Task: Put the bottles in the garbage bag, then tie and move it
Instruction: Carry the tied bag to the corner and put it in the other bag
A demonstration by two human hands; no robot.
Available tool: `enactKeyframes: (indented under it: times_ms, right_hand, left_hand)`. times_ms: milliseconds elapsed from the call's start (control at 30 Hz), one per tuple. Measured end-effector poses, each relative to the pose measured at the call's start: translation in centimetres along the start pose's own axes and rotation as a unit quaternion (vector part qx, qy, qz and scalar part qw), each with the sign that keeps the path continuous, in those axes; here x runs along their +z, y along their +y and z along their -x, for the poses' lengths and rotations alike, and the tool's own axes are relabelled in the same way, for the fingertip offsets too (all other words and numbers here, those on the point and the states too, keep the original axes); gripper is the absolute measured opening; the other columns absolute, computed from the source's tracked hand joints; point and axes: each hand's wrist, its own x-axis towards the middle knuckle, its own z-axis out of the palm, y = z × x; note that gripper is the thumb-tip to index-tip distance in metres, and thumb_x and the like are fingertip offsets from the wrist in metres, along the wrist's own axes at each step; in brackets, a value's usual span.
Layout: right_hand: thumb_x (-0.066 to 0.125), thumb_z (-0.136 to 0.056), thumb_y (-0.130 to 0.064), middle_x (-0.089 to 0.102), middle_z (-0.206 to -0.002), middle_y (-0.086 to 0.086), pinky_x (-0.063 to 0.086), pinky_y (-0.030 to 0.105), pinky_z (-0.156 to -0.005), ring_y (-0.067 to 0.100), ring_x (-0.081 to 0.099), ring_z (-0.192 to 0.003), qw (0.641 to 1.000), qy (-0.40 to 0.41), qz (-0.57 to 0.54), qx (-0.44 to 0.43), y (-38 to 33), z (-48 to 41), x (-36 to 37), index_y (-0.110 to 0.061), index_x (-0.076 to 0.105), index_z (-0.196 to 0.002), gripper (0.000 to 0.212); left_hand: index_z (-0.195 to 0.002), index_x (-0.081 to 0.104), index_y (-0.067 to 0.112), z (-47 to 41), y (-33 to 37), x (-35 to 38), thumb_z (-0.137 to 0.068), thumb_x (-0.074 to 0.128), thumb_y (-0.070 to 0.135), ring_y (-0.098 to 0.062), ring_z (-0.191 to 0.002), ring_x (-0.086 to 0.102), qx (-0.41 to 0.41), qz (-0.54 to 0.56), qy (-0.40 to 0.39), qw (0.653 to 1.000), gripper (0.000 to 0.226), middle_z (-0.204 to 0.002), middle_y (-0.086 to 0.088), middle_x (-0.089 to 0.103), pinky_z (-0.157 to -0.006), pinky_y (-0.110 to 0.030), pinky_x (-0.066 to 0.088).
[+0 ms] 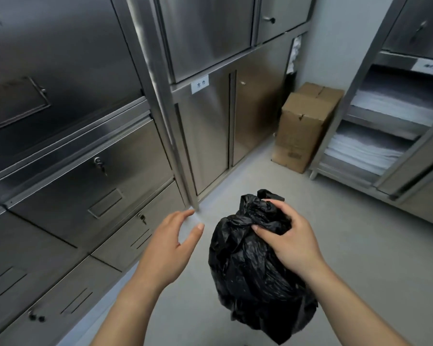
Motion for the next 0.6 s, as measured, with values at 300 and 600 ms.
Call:
enactKeyframes:
  times_ms: [300,600]
  right_hand:
    - [0.081,-0.067,-0.019,0.064,-0.107,-0.014,0.040,0.008,-0.084,-0.003,0.059,-0.100,0.997,0.067,0.040,0.007,1.9,-9.6,-0.1,-0.052,0.059,-0.096,0.049]
    - [0.080,-0.069,-0.018,0.063,-0.105,-0.022,0.044,0.019,-0.087,-0.002,0.059,-0.100,0.979,0.195,0.050,0.030,0.3,-22.8,-3.0,-0.045,0.061,-0.098,0.044]
  left_hand:
    - [-0.131,0.045,0.034,-12.3,-0.2,-0.4,-0.087,0.042,0.054,0.008,-0.109,0.035,0.051,-0.010,-0.021,0.998,0.047,-0.122,0.024,0.040,-0.090,-0.016,0.027]
    - [-0.133,0.043,0.032,-29.8,0.8,-1.0,-0.087,0.041,0.056,-0.003,-0.124,0.040,0.148,-0.014,-0.075,0.986,0.052,-0.138,0.013,0.045,-0.093,-0.018,0.027]
